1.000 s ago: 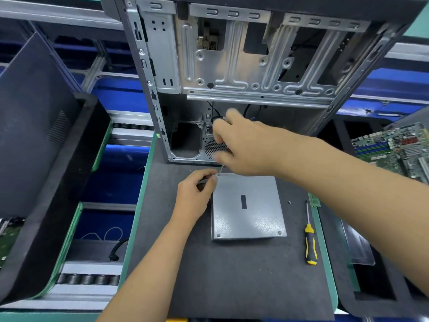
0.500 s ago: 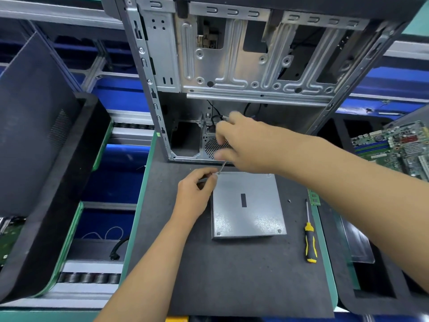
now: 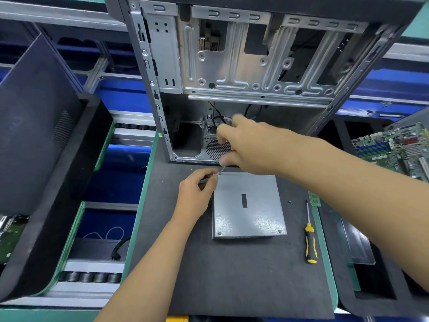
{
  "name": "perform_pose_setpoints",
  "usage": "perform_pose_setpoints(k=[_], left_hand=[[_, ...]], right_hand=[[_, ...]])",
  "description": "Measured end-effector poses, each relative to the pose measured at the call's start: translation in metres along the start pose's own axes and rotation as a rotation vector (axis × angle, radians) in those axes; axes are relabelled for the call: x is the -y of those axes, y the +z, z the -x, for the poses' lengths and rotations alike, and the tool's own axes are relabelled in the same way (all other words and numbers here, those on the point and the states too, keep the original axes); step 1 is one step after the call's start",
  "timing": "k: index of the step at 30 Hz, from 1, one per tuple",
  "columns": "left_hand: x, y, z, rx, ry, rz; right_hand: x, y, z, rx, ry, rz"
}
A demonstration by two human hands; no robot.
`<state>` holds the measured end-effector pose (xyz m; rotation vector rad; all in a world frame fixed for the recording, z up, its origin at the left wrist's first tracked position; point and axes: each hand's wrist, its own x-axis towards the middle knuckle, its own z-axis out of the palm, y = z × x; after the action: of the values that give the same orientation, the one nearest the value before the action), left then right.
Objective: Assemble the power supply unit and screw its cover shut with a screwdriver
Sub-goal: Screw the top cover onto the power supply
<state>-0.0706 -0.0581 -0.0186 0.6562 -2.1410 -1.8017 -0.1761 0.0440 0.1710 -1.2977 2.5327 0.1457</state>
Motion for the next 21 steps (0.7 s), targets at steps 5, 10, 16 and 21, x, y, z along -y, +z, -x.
perform_pose_setpoints(k=[5, 10, 16, 21], left_hand=[[-0.001, -0.001, 0.0, 0.005, 0.006, -0.024], [0.0, -0.001, -0.001, 0.005, 0.012, -0.05], [0.0, -0.001, -0.001, 0.016, 0.014, -0.105], [-0.01, -0.012, 0.012, -0.073, 0.054, -0.083]], right_hand=[[0.002, 0.0, -0.001, -0.014, 0.008, 0.079], [-0.001, 0.004, -0.001, 0.008, -0.077, 0.018], [0.0, 0.008, -0.002, -0.036, -0.036, -0.076], [-0.002, 0.008, -0.001, -0.175, -0.057, -0.054]])
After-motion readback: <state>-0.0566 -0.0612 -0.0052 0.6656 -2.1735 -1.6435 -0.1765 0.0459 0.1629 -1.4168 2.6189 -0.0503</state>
